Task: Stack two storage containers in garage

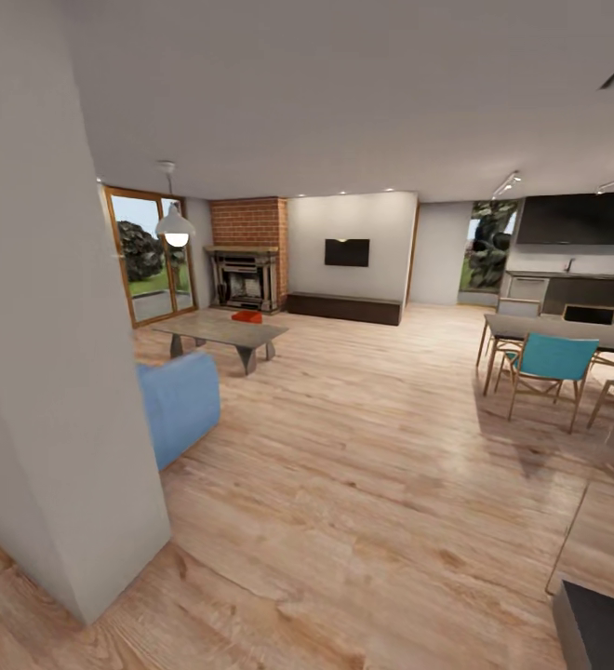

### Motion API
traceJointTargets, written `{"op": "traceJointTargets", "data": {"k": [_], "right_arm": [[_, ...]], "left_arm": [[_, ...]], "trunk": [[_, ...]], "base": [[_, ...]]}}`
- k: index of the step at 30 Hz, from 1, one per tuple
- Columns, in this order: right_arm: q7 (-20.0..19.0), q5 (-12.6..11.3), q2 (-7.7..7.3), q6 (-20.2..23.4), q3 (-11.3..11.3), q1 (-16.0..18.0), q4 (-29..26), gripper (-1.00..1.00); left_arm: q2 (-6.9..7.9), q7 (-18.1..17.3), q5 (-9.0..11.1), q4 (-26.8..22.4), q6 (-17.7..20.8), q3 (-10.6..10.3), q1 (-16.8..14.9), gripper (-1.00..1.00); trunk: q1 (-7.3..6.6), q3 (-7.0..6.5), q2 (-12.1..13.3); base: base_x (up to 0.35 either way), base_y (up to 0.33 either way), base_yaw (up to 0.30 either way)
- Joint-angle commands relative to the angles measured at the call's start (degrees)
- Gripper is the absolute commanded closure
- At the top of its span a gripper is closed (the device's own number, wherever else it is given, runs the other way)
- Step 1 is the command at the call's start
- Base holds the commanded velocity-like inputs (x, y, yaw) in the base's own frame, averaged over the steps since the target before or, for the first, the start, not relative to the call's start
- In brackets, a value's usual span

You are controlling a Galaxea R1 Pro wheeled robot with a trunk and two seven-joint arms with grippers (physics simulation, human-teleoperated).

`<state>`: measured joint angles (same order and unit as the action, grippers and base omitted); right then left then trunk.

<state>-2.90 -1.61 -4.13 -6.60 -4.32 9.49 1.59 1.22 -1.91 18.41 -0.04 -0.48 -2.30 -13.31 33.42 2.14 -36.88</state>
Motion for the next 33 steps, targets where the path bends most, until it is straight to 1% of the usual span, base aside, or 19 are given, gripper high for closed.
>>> {"op": "traceJointTargets", "data": {"k": [1, 5, 16, 29, 33], "right_arm": [[-0.2, -0.2, -0.02, -0.3, -0.4, 0.1, 0.2, -1.00], [-0.2, 0.1, 0.13, -0.3, -0.4, 0.1, 0.2, -1.00], [-0.1, 0.4, 0.34, -0.3, -0.5, 0.1, 0.2, -1.00], [0.1, 0.4, 0.30, -0.3, -0.5, 0.1, 0.2, -1.00], [0.2, -0.3, 0.14, -0.2, -0.4, 0.1, 0.2, -1.00]], "left_arm": [[0.01, -0.2, 0.5, 0.0, -0.1, -0.3, 0.0, -1.00], [0.01, -0.2, 0.5, 0.0, -0.1, -0.3, 0.0, -1.00], [0.01, -0.2, 0.5, 0.0, -0.1, -0.3, 0.0, -1.00], [0.01, -0.2, 0.5, 0.0, -0.1, -0.3, 0.0, -1.00], [0.01, -0.2, 0.5, 0.0, -0.1, -0.3, 0.0, -1.00]], "trunk": [[0.05, 0.10, -0.1], [0.05, 0.10, -0.1], [0.05, 0.10, -0.1], [0.05, 0.10, -0.1], [0.05, 0.10, -0.1]], "base": [[0.323, 0.000, -0.055], [0.323, 0.000, -0.148], [0.323, 0.000, -0.221], [0.323, 0.000, -0.017], [0.323, 0.000, 0.000]]}}
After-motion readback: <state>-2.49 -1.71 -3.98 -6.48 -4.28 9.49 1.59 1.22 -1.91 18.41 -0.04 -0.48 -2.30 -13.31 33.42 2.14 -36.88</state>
